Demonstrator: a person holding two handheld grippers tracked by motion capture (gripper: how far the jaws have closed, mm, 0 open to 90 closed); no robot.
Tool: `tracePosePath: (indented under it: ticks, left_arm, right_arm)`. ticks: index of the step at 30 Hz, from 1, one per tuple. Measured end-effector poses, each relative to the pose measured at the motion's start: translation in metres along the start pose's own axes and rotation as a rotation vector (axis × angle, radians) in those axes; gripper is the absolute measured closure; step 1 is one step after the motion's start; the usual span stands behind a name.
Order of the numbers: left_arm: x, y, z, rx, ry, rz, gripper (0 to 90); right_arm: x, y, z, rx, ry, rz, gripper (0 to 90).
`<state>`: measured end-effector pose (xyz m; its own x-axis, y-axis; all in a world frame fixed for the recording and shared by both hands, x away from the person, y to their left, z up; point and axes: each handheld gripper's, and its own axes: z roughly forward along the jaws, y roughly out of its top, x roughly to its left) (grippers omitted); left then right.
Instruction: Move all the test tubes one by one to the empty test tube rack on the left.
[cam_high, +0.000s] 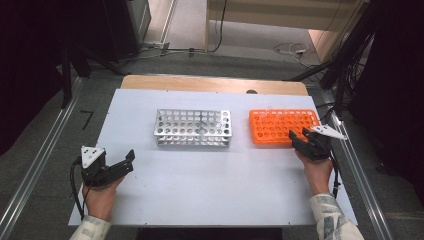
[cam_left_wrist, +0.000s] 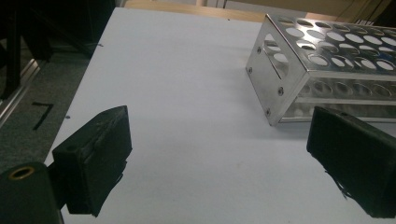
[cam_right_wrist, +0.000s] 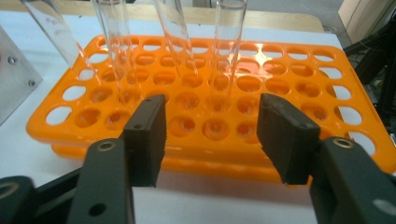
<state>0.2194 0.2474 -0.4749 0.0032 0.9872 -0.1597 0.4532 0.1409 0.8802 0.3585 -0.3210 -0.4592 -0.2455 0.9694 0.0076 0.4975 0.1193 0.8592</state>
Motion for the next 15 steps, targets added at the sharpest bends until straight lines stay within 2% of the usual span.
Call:
tracePosePath:
  ticks: [4, 13, 15]
  left_arm:
    - [0.0, 0.0, 0.0, 0.001, 0.003, 0.001, 6.6]
    - [0.001, 0.0, 0.0, 0.004, 0.009, -0.001, 6.6]
    - [0.001, 0.0, 0.0, 0.002, 0.006, -0.002, 6.6]
  right_arm:
    - [0.0, 0.004, 0.007, -0.011, -0.01, 0.008, 56.3]
    - [-0.003, 0.007, 0.026, -0.007, -0.051, 0.006, 64.2]
    - [-0.004, 0.007, 0.03, -0.005, -0.045, 0.009, 65.3]
